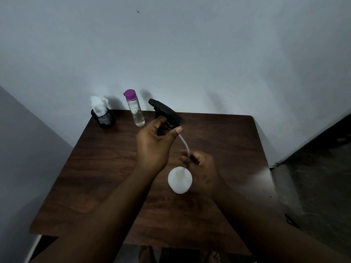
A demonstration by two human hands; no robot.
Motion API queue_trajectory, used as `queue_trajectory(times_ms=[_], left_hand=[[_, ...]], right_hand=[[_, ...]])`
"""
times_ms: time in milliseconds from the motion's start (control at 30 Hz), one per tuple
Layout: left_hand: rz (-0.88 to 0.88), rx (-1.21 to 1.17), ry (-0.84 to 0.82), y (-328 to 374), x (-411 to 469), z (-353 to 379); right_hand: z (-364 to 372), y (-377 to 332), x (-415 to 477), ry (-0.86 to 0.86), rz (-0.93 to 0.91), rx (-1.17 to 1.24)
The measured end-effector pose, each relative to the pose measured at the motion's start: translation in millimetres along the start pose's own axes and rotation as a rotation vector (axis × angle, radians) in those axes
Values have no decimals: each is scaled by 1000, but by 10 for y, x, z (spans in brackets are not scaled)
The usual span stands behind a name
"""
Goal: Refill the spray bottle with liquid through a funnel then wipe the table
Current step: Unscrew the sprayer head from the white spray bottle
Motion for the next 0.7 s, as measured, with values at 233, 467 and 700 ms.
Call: queue_trajectory(times_ms=[233,467,700], left_hand=[[-121,-151,41,-100,271,80],[-262,-195,-46,-185,442,410],[-421,-216,-144,-335,433,907]], right_hand=[[-173,-182,46,7,-26,163],[-435,-203,-16,65,9,98],[-801,-116,-196,162,34,14]])
Point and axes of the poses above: each hand's wrist, its own x-axis towards the middle knuckle, its own z-axis out of the palm, y = z × x, the point moved 4 cm from there along x, towards the middle knuckle, and after that the axes turned 3 degrees about z, right-handed, at the moved point
